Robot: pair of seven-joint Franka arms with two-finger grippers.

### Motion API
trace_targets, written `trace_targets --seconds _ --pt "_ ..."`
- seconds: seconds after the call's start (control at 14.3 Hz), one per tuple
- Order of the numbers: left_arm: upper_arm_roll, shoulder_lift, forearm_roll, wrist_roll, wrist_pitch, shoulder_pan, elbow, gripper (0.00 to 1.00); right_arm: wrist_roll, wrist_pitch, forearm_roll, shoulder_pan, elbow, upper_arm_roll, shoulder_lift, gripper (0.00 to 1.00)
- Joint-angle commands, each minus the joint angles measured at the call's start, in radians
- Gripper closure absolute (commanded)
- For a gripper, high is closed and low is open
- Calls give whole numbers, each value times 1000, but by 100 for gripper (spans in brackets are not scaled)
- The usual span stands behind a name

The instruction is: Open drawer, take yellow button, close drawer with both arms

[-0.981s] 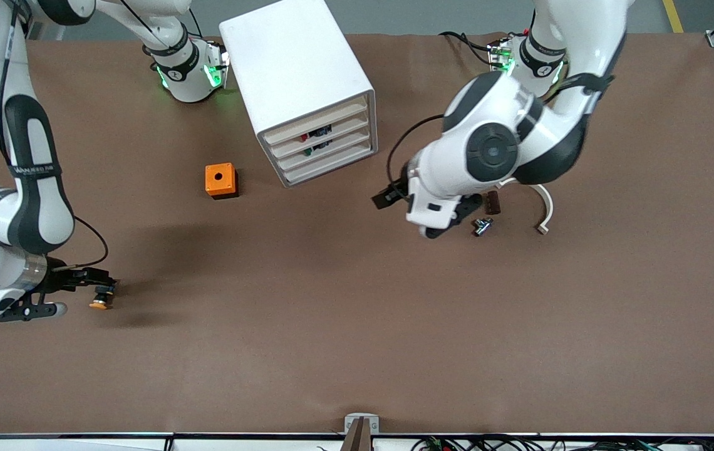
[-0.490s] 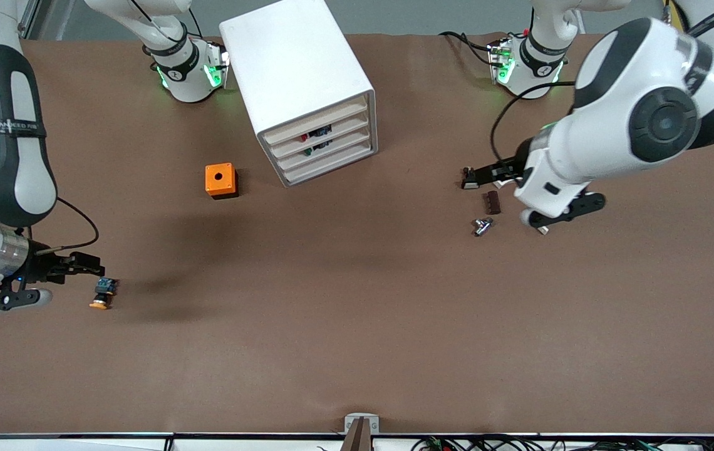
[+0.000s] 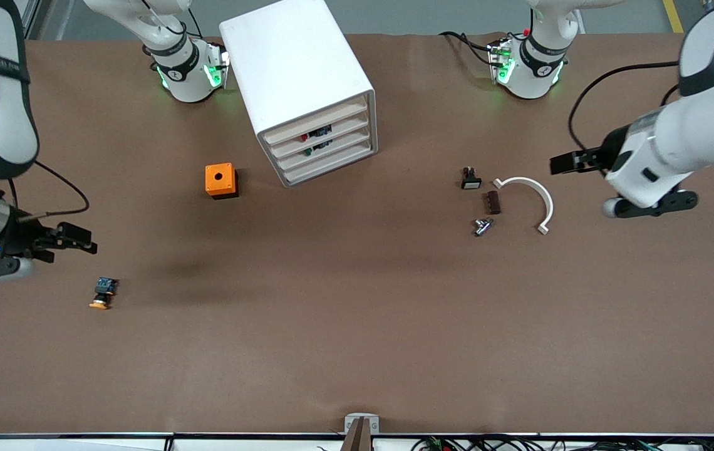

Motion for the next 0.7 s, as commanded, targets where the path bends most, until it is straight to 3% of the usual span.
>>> trace_targets --seconds 0.0,0.28,0.63 --pt "41 -90 39 127 8 16 -95 0 98 -53 -62 41 -56 0 -125 0" --pt "243 -110 49 256 21 -100 -109 0 147 -133 -91 66 -51 0 -220 0" --pt "273 -145 70 288 190 -110 -172 0 149 -193 -116 60 25 -1 -261 0"
